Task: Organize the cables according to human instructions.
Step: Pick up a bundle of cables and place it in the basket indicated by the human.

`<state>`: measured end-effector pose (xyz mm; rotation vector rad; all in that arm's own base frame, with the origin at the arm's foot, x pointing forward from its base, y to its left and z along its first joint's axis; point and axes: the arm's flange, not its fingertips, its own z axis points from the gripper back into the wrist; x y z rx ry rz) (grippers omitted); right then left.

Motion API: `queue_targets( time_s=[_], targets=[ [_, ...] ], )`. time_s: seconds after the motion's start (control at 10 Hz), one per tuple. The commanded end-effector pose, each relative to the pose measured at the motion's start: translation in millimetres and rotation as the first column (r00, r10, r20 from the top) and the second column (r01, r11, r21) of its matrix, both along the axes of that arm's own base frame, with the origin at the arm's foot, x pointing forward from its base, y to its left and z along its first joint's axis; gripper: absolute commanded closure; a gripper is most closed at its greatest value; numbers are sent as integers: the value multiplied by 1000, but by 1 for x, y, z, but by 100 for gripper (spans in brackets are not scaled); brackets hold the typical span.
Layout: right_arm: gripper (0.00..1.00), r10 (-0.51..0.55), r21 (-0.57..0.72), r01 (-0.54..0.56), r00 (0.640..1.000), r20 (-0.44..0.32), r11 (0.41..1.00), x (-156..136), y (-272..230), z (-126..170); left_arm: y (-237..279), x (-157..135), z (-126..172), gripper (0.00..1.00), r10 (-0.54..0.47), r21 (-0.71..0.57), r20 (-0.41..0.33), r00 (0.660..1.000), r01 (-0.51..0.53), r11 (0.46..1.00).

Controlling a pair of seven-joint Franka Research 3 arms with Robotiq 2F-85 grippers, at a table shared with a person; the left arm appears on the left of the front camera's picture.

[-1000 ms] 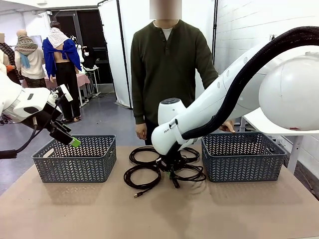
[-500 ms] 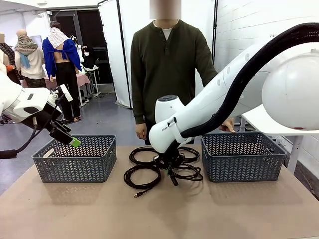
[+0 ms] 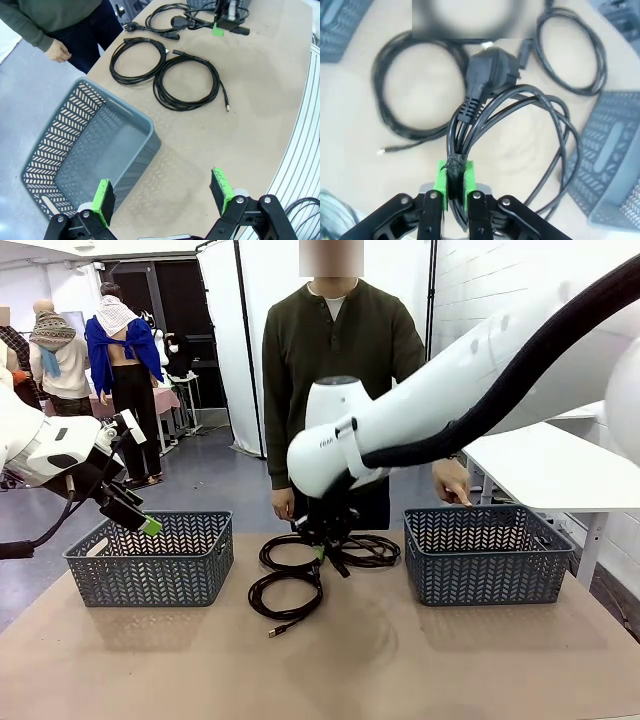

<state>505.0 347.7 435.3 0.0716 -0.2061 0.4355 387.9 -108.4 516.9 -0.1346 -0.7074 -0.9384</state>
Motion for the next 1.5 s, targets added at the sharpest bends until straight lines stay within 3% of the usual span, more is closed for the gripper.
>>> queue_targets(
  time_s=[0.0,0.3,0.5,0.6,1.4],
  targets=[
    [100,225,-27,-226,974,-12,974,-1,-21,29,3,1,-2,0,-9,-7,-1,1000,9,1000],
    [100,462,-118,-462,887,-27,879,0,-55,61,3,1,-2,0,-9,-7,-1,1000,9,1000],
    [100,608,-47,-610,792,-52,791,6,-85,72,3,1,-2,0,-9,-7,-1,1000,9,1000],
    [100,627,-37,-629,777,-59,776,10,-97,75,3,1,-2,0,-9,-7,-1,1000,9,1000],
    [100,633,-54,-635,772,-49,771,12,-99,69,3,1,-2,0,-9,-7,-1,1000,9,1000]
  ],
)
